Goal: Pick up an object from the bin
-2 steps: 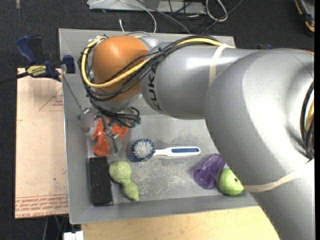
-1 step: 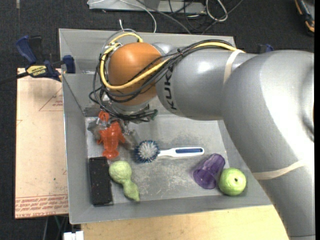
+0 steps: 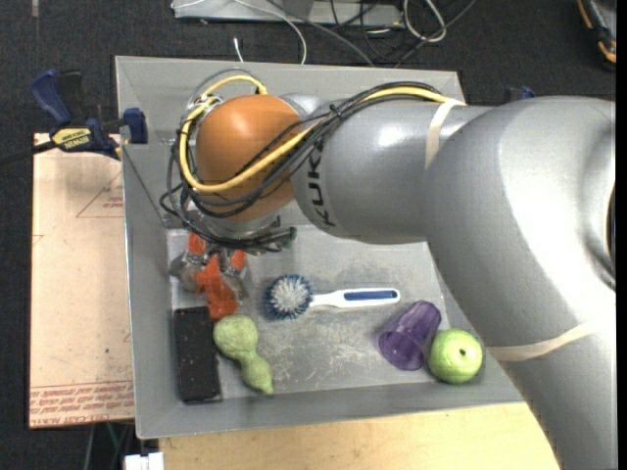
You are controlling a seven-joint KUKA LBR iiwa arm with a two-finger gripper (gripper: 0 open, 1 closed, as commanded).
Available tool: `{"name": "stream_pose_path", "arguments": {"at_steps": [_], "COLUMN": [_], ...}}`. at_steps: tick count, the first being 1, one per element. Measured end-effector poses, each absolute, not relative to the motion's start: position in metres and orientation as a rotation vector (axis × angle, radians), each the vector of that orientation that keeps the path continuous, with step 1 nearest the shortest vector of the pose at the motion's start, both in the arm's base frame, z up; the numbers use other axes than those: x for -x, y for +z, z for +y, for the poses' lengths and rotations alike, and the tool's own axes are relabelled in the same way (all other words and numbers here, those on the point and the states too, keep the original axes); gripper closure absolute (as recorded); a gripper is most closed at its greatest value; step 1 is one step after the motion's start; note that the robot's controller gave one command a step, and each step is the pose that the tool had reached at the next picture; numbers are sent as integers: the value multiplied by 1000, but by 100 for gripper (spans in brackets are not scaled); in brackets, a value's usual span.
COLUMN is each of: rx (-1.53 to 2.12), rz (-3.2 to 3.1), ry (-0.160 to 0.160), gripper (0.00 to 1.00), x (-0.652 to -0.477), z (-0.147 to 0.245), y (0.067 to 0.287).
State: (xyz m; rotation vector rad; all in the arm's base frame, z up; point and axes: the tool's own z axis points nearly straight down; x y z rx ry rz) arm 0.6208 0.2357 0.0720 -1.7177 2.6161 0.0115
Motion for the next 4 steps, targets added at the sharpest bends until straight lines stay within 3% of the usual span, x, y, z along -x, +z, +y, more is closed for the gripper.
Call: {"name": "stream_pose_path", "arguments": {"at_steps": [2, 4], "rx": [1718, 1711], "rz": [2619, 2617], "ry": [13, 15], "gripper": [100, 100], "x": [-619, -620], "z": [235, 237], "y": [83, 121]}}
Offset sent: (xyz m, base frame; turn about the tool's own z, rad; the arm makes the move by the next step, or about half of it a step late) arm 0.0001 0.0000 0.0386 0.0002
